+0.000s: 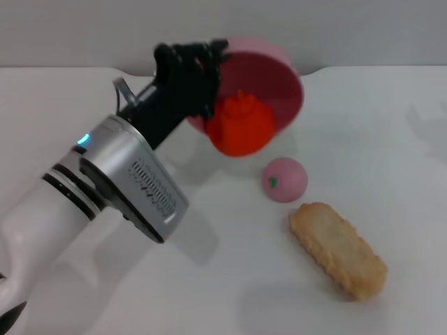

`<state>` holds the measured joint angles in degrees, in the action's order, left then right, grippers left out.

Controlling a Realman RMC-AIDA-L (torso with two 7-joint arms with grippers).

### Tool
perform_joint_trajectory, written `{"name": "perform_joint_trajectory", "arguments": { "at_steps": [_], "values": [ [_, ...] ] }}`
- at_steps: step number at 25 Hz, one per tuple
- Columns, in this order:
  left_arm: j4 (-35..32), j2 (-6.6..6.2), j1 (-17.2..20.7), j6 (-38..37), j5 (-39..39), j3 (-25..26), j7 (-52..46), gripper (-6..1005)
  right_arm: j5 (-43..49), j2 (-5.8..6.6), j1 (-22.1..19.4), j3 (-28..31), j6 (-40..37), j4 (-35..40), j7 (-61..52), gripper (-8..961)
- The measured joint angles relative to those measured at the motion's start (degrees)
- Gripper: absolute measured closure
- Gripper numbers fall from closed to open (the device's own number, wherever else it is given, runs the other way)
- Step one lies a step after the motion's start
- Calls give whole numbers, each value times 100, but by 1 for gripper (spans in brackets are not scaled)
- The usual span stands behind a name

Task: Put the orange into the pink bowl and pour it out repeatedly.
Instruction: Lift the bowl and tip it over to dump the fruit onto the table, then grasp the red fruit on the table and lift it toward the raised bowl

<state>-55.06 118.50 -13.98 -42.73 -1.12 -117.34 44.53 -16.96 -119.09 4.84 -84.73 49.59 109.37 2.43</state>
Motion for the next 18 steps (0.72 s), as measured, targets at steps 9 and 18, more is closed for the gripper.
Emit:
{"name": "perform_joint_trajectory", "arguments": {
  "at_steps": [9, 18],
  "values": [
    [44, 2, -44, -211, 115, -45, 733, 953, -19, 0, 81, 1, 14, -9, 0, 335],
    [-857, 13, -64, 1413, 2008, 61, 413, 953, -41, 11, 233, -103, 16, -114, -1, 334]
  ]
}}
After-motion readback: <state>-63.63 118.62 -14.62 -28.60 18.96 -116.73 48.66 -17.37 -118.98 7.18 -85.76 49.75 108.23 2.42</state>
